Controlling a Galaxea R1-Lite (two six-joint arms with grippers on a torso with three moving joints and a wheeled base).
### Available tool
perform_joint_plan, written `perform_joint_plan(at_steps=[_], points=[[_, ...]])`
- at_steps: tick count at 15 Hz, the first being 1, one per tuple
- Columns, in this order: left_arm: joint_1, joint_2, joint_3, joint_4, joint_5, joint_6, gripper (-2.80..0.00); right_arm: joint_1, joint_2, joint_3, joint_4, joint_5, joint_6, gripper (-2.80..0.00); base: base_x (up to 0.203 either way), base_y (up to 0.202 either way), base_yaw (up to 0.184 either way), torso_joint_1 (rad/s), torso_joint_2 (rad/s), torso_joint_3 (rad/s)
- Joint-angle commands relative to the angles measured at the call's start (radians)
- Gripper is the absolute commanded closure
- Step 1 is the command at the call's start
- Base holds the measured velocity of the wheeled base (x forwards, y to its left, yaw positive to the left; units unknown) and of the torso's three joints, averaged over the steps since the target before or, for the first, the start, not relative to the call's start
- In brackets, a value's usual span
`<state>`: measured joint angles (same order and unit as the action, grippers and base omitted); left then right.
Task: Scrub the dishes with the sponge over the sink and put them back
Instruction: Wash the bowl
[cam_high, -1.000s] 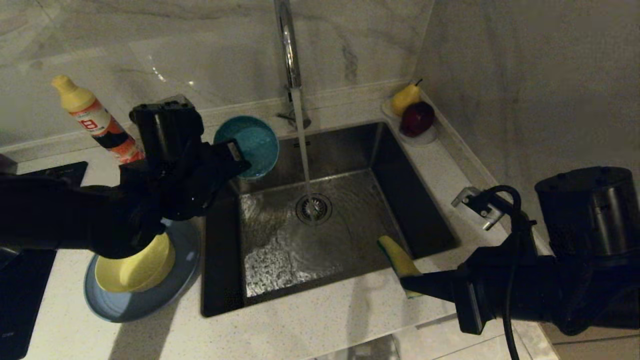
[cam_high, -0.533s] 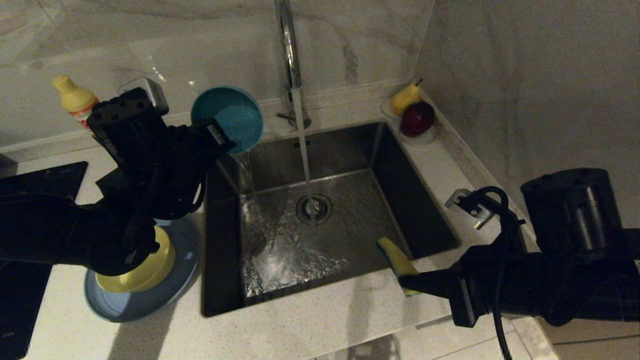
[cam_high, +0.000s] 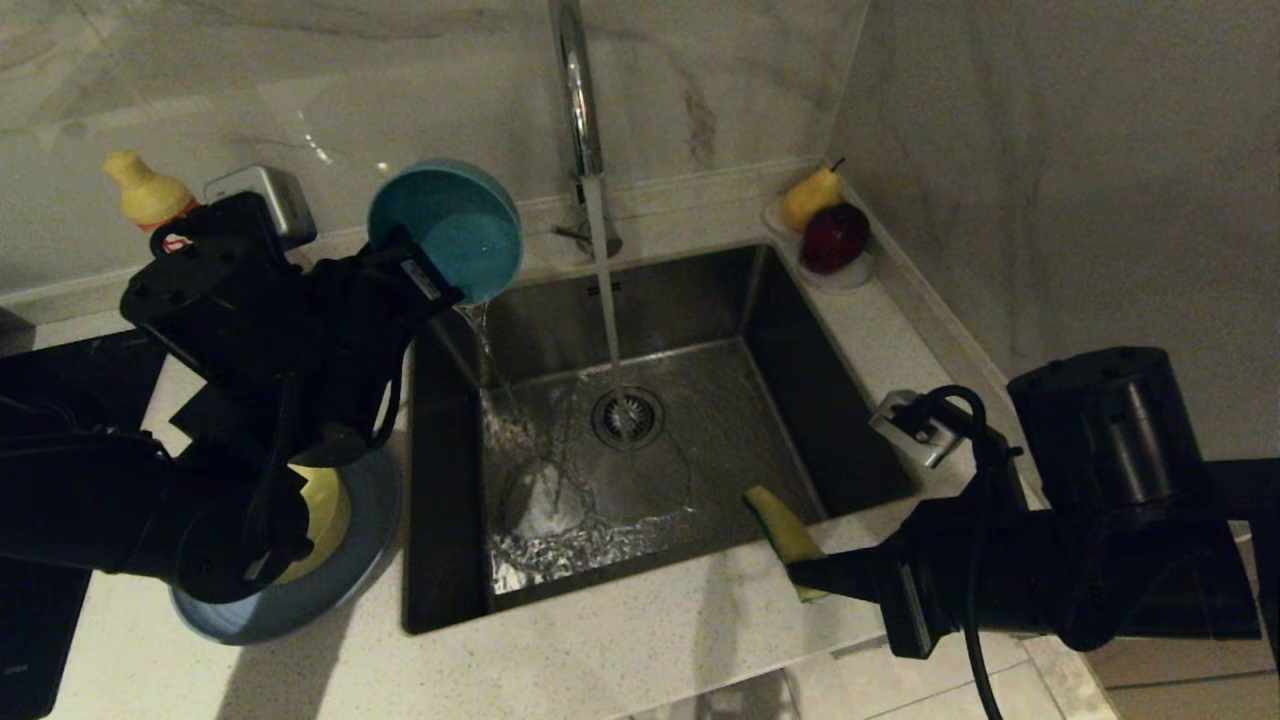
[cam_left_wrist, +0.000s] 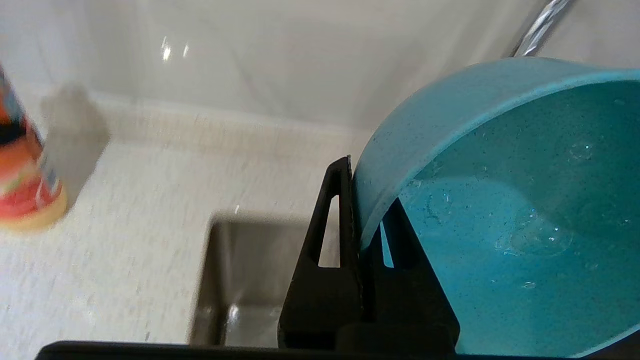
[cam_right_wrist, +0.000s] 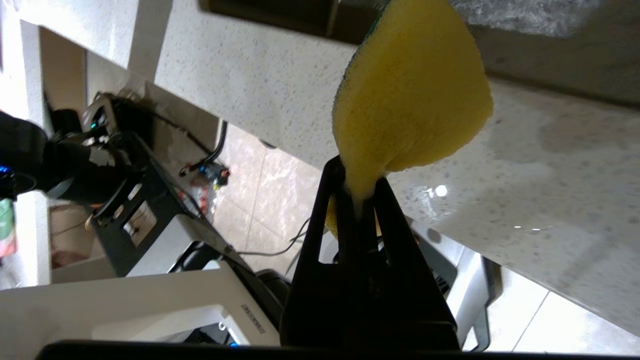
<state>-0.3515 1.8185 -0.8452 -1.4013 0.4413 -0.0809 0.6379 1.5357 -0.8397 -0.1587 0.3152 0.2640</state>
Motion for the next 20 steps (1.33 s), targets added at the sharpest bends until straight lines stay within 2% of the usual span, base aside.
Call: perform_joint_plan(at_steps=[1, 5, 8, 10, 14, 15, 17, 20], points=[[0.000, 0.005, 0.024, -0.081, -0.007, 0.037, 0.00, 0.000, 0.031, -0.007, -0.002, 0.013, 0.002, 0.00, 0.000, 0.000, 0.000, 0.000, 0.00, 0.000], [0.000, 0.004, 0.060, -0.129, -0.030, 0.074, 0.00, 0.000, 0.044, -0.013, -0.002, 0.013, 0.002, 0.00, 0.000, 0.000, 0.000, 0.000, 0.00, 0.000], [0.000, 0.000, 0.076, -0.129, -0.033, 0.074, 0.00, 0.000, 0.044, -0.013, -0.001, 0.013, 0.004, 0.00, 0.000, 0.000, 0.000, 0.000, 0.00, 0.000], [0.000, -0.002, 0.083, -0.129, -0.058, 0.075, 0.00, 0.000, 0.038, -0.013, -0.001, 0.013, 0.004, 0.00, 0.000, 0.000, 0.000, 0.000, 0.00, 0.000], [0.000, -0.010, 0.087, -0.129, -0.053, 0.069, 0.00, 0.004, 0.022, -0.012, -0.001, 0.013, 0.007, 0.00, 0.000, 0.000, 0.000, 0.000, 0.00, 0.000], [0.000, -0.016, 0.090, -0.093, -0.053, 0.068, 0.00, 0.007, 0.013, -0.013, -0.001, 0.013, 0.009, 0.00, 0.000, 0.000, 0.000, 0.000, 0.00, 0.000], [0.000, -0.067, 0.101, 0.113, -0.062, 0.056, 0.00, 0.019, -0.016, -0.017, 0.003, 0.018, 0.005, 0.00, 0.000, 0.000, 0.000, 0.000, 0.00, 0.000], [-0.005, -0.177, 0.140, 0.381, -0.128, 0.015, 0.00, 0.049, -0.085, -0.025, 0.047, 0.122, 0.003, 0.00, 0.000, 0.000, 0.000, 0.000, 0.00, 0.000]])
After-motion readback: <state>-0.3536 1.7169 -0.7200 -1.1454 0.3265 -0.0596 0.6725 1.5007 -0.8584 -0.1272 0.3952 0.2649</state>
